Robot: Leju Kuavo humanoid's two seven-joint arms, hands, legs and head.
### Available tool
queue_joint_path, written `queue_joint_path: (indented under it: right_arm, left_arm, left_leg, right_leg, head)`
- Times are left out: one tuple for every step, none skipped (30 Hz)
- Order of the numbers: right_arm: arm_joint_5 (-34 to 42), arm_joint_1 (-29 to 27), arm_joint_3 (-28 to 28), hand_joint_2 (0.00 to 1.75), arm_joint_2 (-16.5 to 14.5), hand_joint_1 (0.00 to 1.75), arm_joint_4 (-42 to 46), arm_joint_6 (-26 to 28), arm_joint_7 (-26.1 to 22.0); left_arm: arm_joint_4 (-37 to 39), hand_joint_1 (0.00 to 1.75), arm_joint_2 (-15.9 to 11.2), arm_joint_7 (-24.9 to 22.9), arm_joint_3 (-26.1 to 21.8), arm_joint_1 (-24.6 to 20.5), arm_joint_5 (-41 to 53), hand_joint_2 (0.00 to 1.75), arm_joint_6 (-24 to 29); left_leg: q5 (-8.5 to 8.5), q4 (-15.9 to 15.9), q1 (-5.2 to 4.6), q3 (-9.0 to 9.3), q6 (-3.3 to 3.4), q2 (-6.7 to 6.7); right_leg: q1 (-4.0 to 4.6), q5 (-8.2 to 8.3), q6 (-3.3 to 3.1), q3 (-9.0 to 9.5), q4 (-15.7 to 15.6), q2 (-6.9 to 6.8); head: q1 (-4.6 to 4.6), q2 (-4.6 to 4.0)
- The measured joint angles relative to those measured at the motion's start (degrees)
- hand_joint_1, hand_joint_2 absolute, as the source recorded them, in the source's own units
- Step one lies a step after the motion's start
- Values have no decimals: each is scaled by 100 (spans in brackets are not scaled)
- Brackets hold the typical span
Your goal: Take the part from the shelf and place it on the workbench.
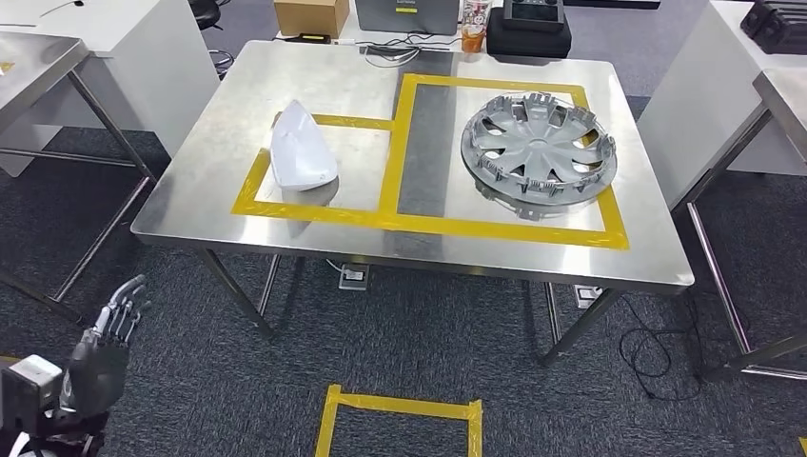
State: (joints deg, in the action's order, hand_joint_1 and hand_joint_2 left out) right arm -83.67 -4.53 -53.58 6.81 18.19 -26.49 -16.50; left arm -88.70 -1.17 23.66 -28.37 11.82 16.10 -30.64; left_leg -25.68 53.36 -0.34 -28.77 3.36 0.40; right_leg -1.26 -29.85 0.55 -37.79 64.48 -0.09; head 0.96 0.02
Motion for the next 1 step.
queue_joint_path:
  right_arm:
    - [-23,-5,-21,0,-9,0,23,-24,34]
  left_arm:
    - [142,0,10,-39,-96,-6,106,0,-17]
  left_leg:
    - [37,1,-5,-47,3,6]
  right_leg:
    - [0,-148,-15,-38,190,0]
  head:
    - [-2,0]
